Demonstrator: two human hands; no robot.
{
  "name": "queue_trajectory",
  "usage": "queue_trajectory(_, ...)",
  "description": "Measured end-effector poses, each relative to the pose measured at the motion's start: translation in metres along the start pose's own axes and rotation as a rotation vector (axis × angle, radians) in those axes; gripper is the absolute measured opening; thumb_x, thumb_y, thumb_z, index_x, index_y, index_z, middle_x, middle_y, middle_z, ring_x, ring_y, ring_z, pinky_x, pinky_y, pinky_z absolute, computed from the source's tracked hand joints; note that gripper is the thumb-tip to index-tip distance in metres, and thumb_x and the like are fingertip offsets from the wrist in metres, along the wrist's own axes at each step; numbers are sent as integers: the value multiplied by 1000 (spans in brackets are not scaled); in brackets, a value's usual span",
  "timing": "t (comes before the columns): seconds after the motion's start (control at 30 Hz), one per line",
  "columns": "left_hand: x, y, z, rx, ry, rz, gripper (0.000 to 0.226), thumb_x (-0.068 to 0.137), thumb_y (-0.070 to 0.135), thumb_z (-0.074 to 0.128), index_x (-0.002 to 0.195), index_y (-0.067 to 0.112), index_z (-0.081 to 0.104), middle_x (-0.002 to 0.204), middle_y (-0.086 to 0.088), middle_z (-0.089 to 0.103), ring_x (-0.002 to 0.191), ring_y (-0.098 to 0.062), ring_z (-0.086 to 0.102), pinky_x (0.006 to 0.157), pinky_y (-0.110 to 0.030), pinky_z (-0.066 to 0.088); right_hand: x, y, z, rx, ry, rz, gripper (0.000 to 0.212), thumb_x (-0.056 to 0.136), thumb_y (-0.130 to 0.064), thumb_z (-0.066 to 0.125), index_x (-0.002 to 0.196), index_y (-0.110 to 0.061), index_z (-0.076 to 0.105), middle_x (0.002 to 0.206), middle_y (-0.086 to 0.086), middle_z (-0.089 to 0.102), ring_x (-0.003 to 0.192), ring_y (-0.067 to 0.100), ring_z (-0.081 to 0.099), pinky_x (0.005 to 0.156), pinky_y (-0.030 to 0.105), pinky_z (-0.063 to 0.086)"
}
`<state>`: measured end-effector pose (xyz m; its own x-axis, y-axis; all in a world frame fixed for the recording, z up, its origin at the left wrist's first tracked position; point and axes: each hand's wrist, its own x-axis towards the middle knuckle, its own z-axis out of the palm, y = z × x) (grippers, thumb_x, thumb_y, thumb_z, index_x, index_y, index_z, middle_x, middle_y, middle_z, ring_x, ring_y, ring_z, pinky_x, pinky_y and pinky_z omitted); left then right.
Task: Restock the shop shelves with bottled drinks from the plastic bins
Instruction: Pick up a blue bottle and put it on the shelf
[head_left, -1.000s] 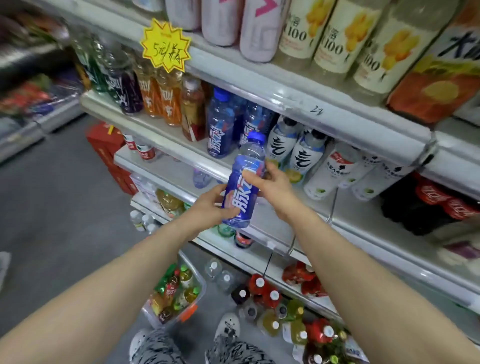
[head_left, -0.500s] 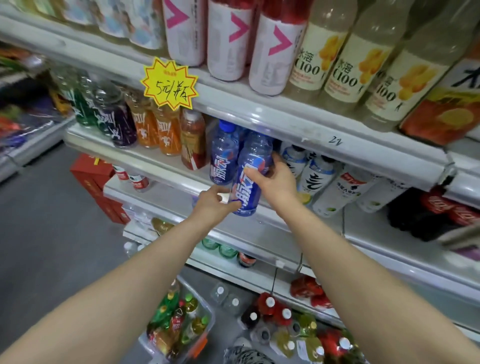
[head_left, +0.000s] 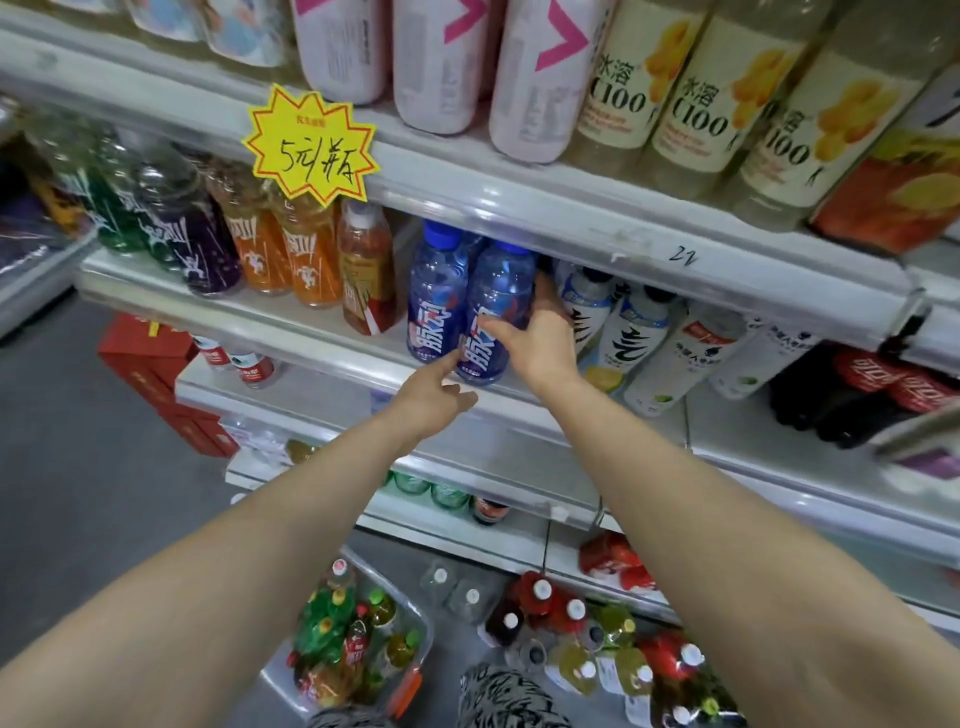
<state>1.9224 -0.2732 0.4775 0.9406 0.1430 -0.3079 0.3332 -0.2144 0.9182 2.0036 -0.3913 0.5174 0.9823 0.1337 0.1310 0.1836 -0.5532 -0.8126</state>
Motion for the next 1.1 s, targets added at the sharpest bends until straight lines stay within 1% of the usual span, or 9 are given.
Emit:
queue_trajectory(0.1, 4, -5, -1, 6, -31, -14, 68, 96, 8, 60, 154, 19, 27, 150, 0, 42, 133, -19, 46, 105, -30, 40, -1, 3, 7, 6, -11, 4, 66, 78, -18, 84, 134, -8, 49, 120, 10, 68, 106, 28, 66, 89, 34, 52)
queue_trajectory(0.23, 11, -8, -1, 26, -67, -8, 72, 95, 5, 60, 155, 20, 23, 148, 5, 40, 136, -18, 43, 111, -36, 39, 2, 4, 9, 26, -26, 2, 62, 81, -17, 82, 132, -7, 48, 119, 11, 68, 106, 30, 66, 93, 45, 52)
queue_trajectory(0.37, 16, -12, -3, 35, -81, 3, 73, 95, 2, 59, 155, 18, 22, 153, 1, 37, 138, -19, 42, 111, -33, 37, 3, 6, 7, 20, -61, -14, 58, 85, -19, 79, 132, -9, 48, 119, 10, 68, 106, 30, 66, 93, 47, 52)
queue_trajectory(0.47, 18, -16, -4, 34, -110, 15, 73, 96, -1, 56, 156, 18, 19, 154, 1, 35, 139, -18, 40, 103, -25, 37, 4, 8, 7, 34, -70, -19, 55, 86, -16, 78, 133, -9, 49, 121, 11, 68, 108, 29, 66, 96, 47, 52)
queue_trajectory(0.6, 21, -25, -5, 65, -145, 40, 76, 96, -2, 55, 157, 18, 15, 158, 1, 28, 142, -17, 35, 104, -22, 35, 6, 15, 9, 18, -59, -58, 64, 84, -16, 79, 137, -10, 45, 124, 9, 67, 110, 27, 65, 97, 46, 52)
queue_trajectory(0.83, 21, -35, -2, 111, -184, 84, 77, 95, -2, 56, 157, 21, 15, 159, -2, 28, 145, -17, 31, 116, -31, 32, 1, 27, 11, -76, -78, -114, 77, 85, -20, 79, 149, -12, 37, 125, 12, 67, 111, 31, 66, 95, 44, 54)
queue_trajectory(1.0, 22, -32, 1, 127, -171, 87, 80, 95, 0, 57, 157, 23, 13, 161, -1, 25, 144, -19, 32, 116, -32, 32, 1, 27, 5, -39, -89, -12, 72, 85, -17, 78, 146, -12, 39, 124, 12, 66, 112, 31, 64, 98, 45, 51)
queue_trajectory(1.07, 21, -27, 1, 142, -168, 89, 79, 95, 0, 58, 157, 22, 14, 160, 0, 26, 144, -19, 32, 114, -30, 32, 1, 22, 5, -155, -115, 30, 59, 89, -24, 74, 139, -9, 47, 122, 16, 68, 110, 35, 65, 94, 43, 52)
queue_trajectory(1.1, 19, -24, 1, 143, -162, 91, 78, 95, 0, 58, 156, 21, 16, 160, 0, 27, 144, -19, 33, 113, -28, 32, 0, 20, 5, -219, -130, 62, 50, 91, -28, 71, 133, -7, 54, 119, 17, 69, 109, 36, 65, 90, 38, 51)
